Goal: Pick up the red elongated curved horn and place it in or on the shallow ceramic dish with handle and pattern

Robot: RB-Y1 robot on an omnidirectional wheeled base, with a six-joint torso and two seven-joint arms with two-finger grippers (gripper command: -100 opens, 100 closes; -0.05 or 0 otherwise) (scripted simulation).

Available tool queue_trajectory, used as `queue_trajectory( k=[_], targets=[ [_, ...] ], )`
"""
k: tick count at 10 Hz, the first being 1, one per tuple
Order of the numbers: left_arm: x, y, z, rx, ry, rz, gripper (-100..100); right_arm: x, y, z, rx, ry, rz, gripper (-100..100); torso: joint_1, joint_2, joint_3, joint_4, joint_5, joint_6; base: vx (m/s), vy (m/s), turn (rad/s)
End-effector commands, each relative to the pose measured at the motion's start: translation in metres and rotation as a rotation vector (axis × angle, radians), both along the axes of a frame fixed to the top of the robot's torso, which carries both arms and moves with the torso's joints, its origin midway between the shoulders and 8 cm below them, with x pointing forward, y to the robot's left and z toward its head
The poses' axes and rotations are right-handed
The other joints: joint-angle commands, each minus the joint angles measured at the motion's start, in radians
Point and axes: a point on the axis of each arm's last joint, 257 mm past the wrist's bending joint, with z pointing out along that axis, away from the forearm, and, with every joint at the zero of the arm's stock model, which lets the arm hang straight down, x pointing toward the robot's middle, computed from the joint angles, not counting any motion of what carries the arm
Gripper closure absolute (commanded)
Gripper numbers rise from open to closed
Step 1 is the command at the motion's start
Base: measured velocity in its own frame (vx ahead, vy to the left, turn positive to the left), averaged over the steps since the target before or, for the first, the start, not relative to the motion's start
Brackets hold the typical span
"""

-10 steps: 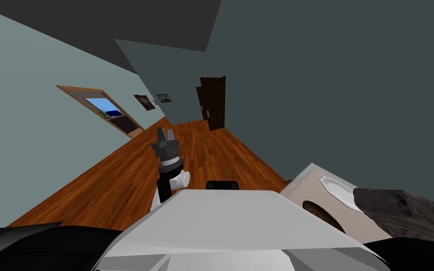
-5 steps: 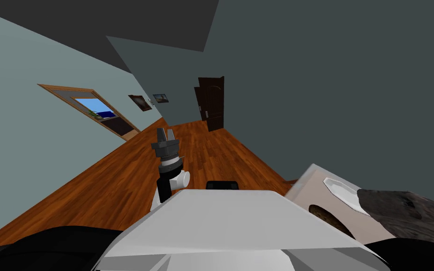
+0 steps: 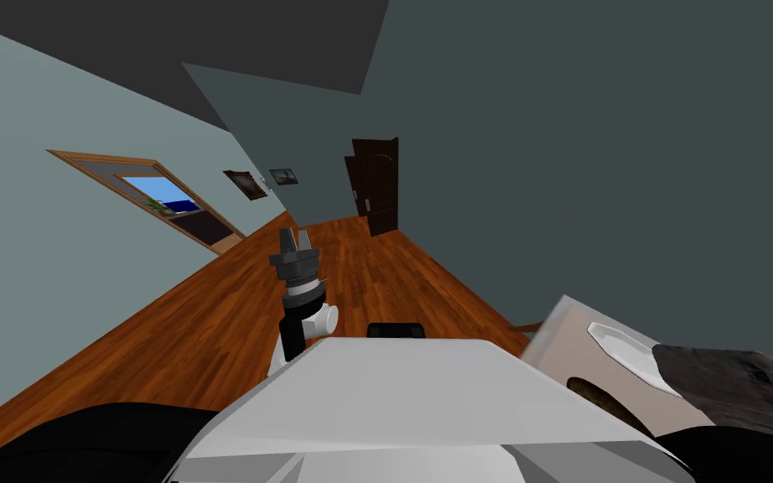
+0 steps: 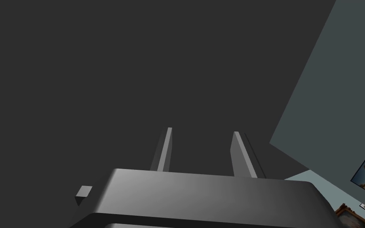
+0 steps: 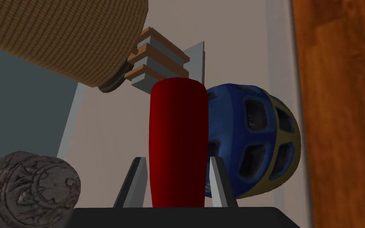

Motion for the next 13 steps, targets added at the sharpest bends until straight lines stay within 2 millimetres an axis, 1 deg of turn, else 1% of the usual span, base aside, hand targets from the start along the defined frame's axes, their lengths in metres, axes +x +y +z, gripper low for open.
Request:
queue_trajectory(
  k=[1,2,3,5,6,7,11,13],
  targets=[
    [0.000,0.000,0.000,0.000,0.000,0.000,0,0.010,-0.007,-0.001,0.030,0.003,0.032,100,0.000,0.000,0.000,0.000,0.000,0.000,0.150,0.020,0.005],
    [0.000,0.000,0.000,0.000,0.000,0.000,0,0.027,-0.009,-0.010,0.066,-0.016,0.061,100,-0.003,-0.002,-0.001,0.000,-0.001,-0.001,0.162,-0.064,-0.011],
    [0.000,0.000,0.000,0.000,0.000,0.000,0,0.037,-0.010,-0.016,0.089,-0.030,0.078,100,-0.010,-0.004,-0.002,0.000,-0.003,-0.003,0.155,-0.097,0.014],
    [0.000,0.000,0.000,0.000,0.000,0.000,0,0.062,-0.010,-0.031,0.139,-0.063,0.114,100,-0.015,-0.002,-0.001,0.000,-0.004,-0.002,0.101,-0.110,-0.005],
    [0.000,0.000,0.000,0.000,0.000,0.000,0,0.091,-0.008,-0.046,0.195,-0.101,0.153,100,-0.016,0.000,0.000,0.001,-0.005,-0.002,0.110,-0.159,-0.052],
    [0.000,0.000,0.000,0.000,0.000,0.000,0,0.091,-0.008,-0.046,0.195,-0.101,0.153,100,-0.019,-0.001,0.000,0.001,-0.006,-0.002,0.118,-0.119,0.017],
    [0.000,0.000,0.000,0.000,0.000,0.000,0,0.147,0.003,-0.073,0.309,-0.175,0.227,100,-0.016,0.001,0.001,0.001,-0.005,0.000,0.098,-0.103,-0.020],
    [0.000,0.000,0.000,0.000,0.000,0.000,0,0.170,0.010,-0.083,0.358,-0.206,0.259,100,-0.015,0.002,0.001,0.001,-0.005,0.000,0.087,-0.100,-0.020]
  ],
)
